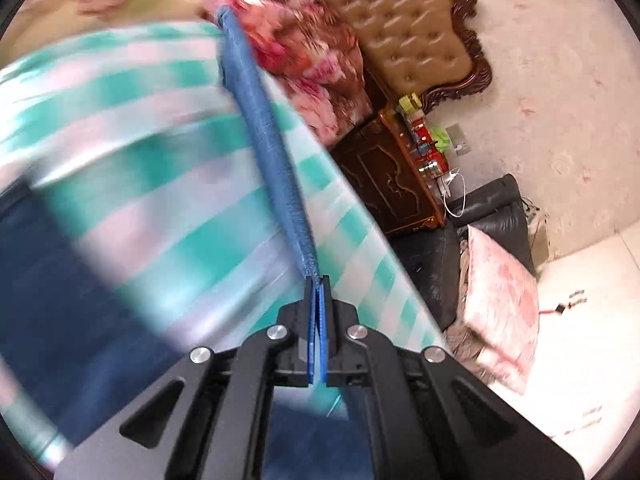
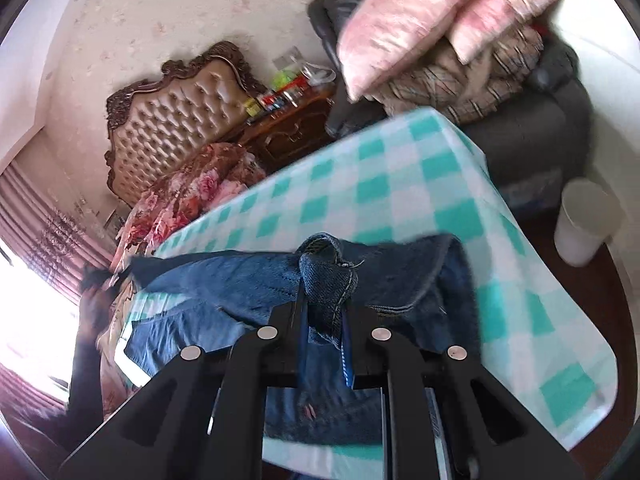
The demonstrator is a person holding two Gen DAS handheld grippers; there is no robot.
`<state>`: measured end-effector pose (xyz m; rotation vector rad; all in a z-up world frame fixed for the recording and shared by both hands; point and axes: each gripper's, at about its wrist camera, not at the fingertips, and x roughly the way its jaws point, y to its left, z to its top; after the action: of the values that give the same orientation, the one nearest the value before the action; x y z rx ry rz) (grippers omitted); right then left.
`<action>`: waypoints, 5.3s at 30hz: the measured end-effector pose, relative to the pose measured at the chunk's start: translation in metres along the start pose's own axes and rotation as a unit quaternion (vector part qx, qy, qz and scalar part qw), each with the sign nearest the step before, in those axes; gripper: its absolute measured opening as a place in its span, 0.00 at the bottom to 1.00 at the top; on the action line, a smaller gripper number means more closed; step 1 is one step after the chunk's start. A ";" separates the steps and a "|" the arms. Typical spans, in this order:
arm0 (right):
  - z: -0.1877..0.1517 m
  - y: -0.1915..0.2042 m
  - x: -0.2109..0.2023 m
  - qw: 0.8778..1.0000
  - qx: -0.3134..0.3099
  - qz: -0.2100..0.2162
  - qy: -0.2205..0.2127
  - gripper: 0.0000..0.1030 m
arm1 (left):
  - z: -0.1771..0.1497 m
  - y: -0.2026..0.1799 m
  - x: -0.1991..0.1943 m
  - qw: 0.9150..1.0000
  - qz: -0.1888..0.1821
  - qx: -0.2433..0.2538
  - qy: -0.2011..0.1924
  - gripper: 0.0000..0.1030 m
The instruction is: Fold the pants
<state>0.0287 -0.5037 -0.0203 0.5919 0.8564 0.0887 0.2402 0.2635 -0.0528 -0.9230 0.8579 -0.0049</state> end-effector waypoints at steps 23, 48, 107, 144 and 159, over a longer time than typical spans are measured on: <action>-0.100 -0.052 0.022 0.976 0.217 -0.030 0.000 0.58 | -0.132 0.144 -0.044 0.998 -0.009 -0.053 0.038 0.01; -0.081 -0.038 0.016 0.978 0.157 -0.136 -0.021 0.11 | -0.143 0.165 -0.048 0.994 0.002 -0.088 0.059 0.01; -0.013 0.070 0.106 0.952 -0.135 -0.265 -0.072 0.61 | -0.263 -0.126 0.029 0.872 0.019 0.487 -0.042 0.70; -0.006 0.044 0.185 0.911 -0.174 -0.367 -0.066 0.69 | -0.207 -0.079 0.101 0.901 0.035 0.432 0.006 0.57; -0.011 0.044 0.181 0.889 -0.174 -0.417 -0.068 0.76 | -0.202 -0.077 0.132 0.860 0.055 0.504 0.064 0.34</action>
<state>0.1475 -0.4070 -0.1268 -0.1412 0.8691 -0.5689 0.2248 0.0292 -0.1460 0.1216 0.8713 -0.3892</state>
